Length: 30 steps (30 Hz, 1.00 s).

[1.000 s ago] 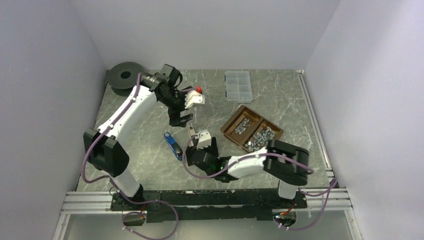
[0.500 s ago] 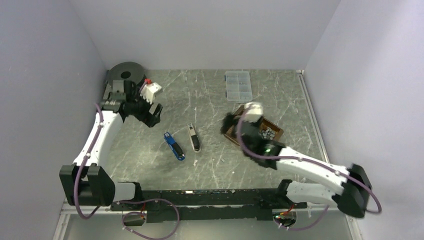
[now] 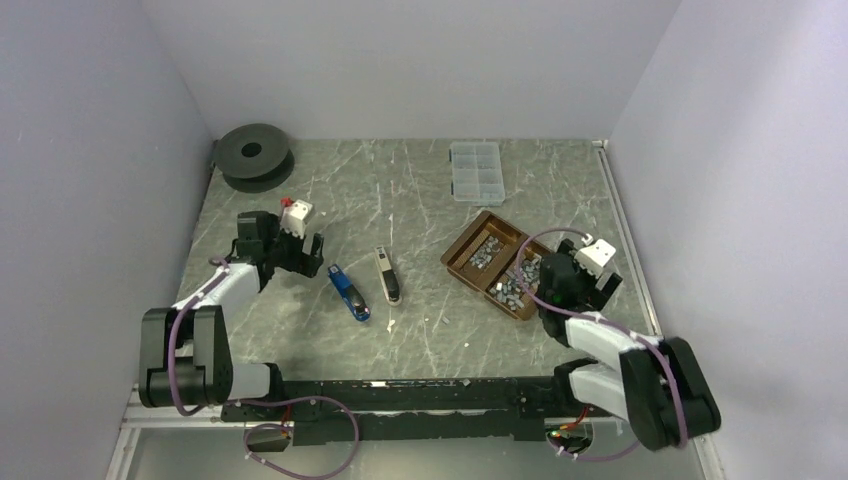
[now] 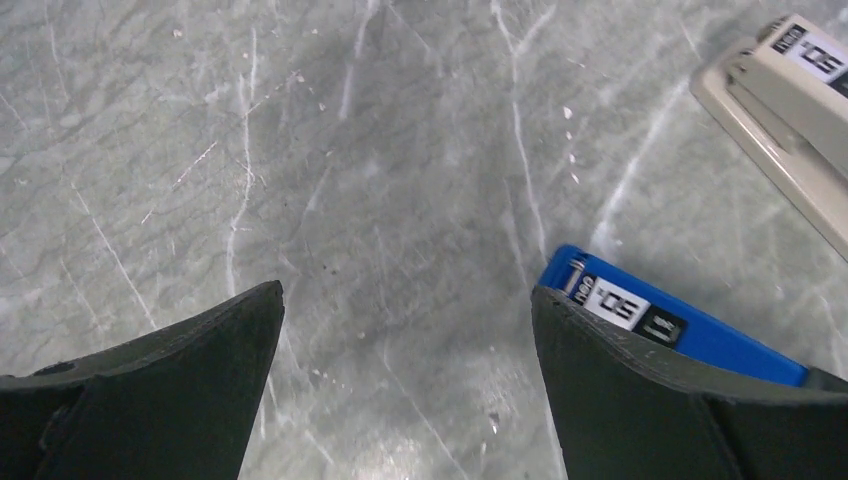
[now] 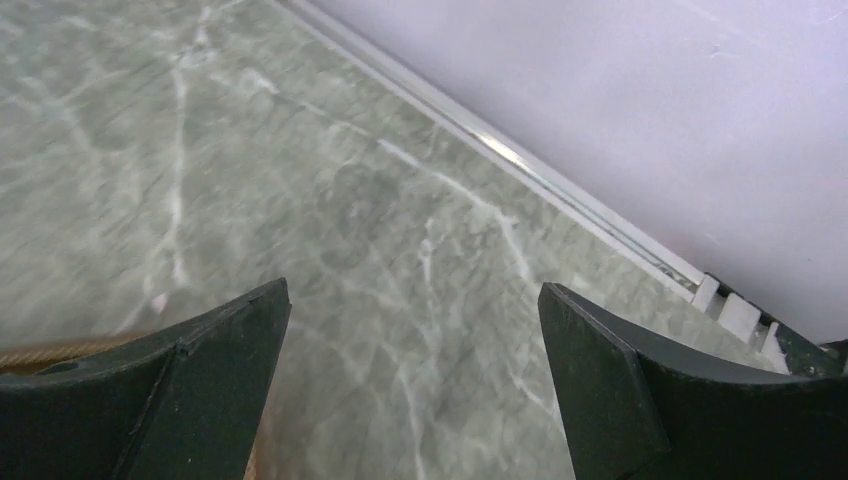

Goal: Load the staples into the stapler

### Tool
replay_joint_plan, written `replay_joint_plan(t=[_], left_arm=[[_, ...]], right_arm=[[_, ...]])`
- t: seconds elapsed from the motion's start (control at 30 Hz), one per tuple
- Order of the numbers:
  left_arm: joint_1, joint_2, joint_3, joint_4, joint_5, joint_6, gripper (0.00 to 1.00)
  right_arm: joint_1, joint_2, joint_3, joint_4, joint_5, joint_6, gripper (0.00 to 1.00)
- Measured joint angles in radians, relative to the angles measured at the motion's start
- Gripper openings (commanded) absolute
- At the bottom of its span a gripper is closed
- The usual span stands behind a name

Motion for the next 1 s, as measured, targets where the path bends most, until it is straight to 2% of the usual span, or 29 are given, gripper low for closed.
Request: replay_joint_plan(t=[0.2,0.33,0.47,0.63,0.73,0.8,1.0], left_arm=[[0.010,0.067,-0.150,0.347,-0.001,-0.064,1.00],[0.011,0.168,-0.171,0.542,-0.014,-0.099,0.99],[0.019,0.229,-0.171,0.647,-0.026,-0.120,1.00],[0.061,0.236,-0.196,0.768,-0.026,-0.160,0.99],[0.093,0.278,-0.240,0.903,-0.026,-0.201,1.00],[0.108,0.301,-0.258,0.920,-0.026,-0.212,0.99],[0.111,0.314,-0.269,0.969,-0.030,-0.249,0.99]], right_arm=[[-0.096,0.170,-0.002,0.286,-0.074,-0.085,1.00],[-0.132,0.262,0.055,0.323,-0.134,-0.111,1.00],[-0.145,0.277,0.082,0.365,-0.204,-0.110,1.00],[-0.147,0.296,0.023,0.508,-0.276,-0.129,1.00],[-0.153,0.327,-0.010,0.607,-0.416,-0.190,1.00],[-0.154,0.384,-0.027,0.686,-0.488,-0.229,1.00],[-0.222,0.416,0.005,0.661,-0.637,-0.240,1.00]])
